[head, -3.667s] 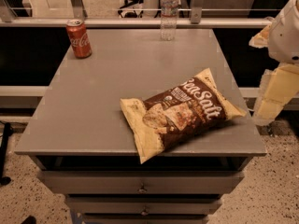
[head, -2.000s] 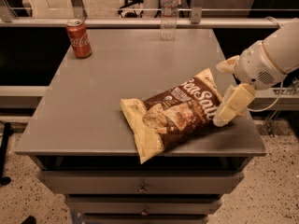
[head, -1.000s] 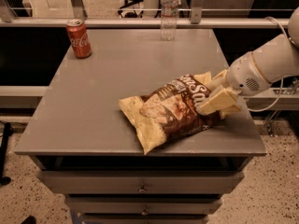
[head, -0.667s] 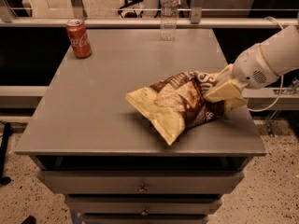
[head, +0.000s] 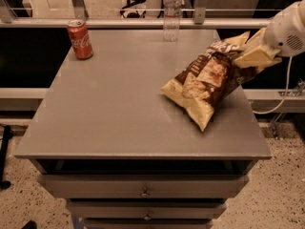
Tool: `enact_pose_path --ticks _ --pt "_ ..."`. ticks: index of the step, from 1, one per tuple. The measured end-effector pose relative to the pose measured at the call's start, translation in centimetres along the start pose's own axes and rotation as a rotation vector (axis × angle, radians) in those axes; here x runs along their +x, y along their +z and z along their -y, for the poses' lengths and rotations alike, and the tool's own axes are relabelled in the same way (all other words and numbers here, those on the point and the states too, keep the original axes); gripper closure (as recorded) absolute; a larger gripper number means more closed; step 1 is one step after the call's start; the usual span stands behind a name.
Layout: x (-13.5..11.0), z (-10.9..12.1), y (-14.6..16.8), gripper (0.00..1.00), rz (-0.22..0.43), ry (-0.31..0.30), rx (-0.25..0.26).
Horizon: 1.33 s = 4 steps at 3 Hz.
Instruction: Move brown chip bag near water bottle
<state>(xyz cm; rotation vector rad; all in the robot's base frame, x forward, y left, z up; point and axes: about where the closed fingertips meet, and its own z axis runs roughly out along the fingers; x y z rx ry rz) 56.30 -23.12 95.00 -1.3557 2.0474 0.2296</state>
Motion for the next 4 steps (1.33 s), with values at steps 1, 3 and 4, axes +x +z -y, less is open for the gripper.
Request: enact_pose_path --ticks 1,3,4 --pt "-0.4 0.6 -0.9 1.0 0.014 -0.003 0.021" --pt "-3.2 5.2 0.6 1.0 0.199 -0.1 -0.018" --pt "-5.6 7.8 1.9 1.0 0.261 -0.183 -0.033"
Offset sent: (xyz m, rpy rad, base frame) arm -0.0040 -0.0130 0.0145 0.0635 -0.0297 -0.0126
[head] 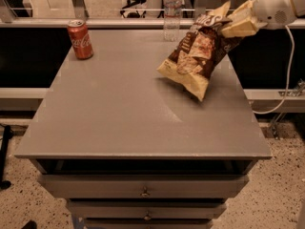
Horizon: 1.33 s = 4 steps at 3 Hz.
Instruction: Move brown chip bag near water bottle
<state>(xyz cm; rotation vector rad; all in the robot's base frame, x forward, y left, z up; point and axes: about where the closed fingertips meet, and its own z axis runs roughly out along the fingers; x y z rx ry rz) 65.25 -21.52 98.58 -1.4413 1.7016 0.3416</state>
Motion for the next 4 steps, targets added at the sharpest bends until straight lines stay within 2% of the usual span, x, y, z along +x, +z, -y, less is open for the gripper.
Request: enact_pose_path --ticks 1,2,3,4 --pt "-1.5 2.0 1.6 1.0 0.032 -0.055 -0.016" --pt "-2.6 4.1 3.0 1.0 0.037 -0.1 0.01" --pt "-2.7 6.4 3.0 1.0 0.015 -0.143 0.093" --pt "-1.2 8.1 4.1 1.0 -0.017 -0.132 0.161"
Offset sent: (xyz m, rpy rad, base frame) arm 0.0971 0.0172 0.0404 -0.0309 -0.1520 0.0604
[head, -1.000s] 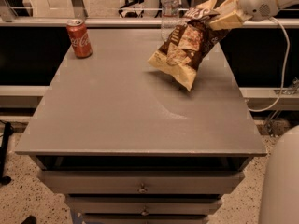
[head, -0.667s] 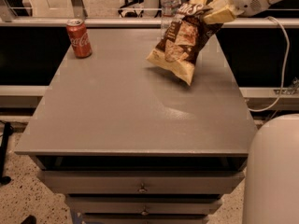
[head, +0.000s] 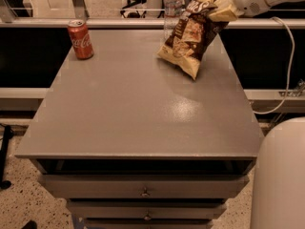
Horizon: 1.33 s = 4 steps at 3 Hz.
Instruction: Move brown chip bag near water bottle
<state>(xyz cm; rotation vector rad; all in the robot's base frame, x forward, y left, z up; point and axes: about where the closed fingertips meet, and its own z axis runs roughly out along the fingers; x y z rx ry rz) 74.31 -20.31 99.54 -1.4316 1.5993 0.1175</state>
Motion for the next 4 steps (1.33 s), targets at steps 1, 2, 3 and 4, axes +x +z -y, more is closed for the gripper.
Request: enact_pose_path --ticks 1,2,3,4 --pt "1.9 0.4 1.3 1.0 -0.02 0.047 0.035" --pt "3.2 0.6 2.3 1.0 -0.024 0.093 0.05" --pt "4.1 0.7 3.2 1.0 -0.024 0.125 0.059" --pt "4.2 0.9 4.6 1.0 -0.007 0.141 0.052"
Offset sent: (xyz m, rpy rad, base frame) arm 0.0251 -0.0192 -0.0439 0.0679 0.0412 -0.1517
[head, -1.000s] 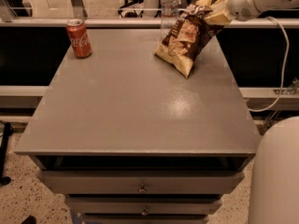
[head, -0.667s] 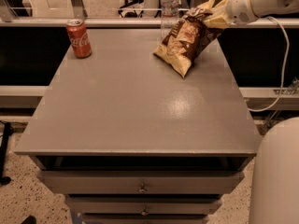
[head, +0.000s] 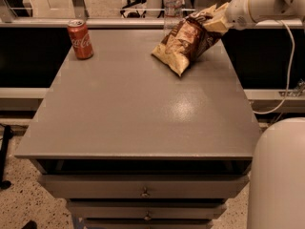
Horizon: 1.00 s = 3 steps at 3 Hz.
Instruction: Move brown chip bag near water bottle
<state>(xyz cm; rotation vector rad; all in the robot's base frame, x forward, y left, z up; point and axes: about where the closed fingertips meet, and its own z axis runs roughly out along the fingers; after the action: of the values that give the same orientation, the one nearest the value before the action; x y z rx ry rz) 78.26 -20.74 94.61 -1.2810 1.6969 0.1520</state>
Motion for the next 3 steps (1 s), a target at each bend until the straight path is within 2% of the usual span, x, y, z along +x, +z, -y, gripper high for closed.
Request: enact_pose_path --ticks 3 --pt "-0.8 0.6 2.1 1.0 0.036 -0.02 -0.011"
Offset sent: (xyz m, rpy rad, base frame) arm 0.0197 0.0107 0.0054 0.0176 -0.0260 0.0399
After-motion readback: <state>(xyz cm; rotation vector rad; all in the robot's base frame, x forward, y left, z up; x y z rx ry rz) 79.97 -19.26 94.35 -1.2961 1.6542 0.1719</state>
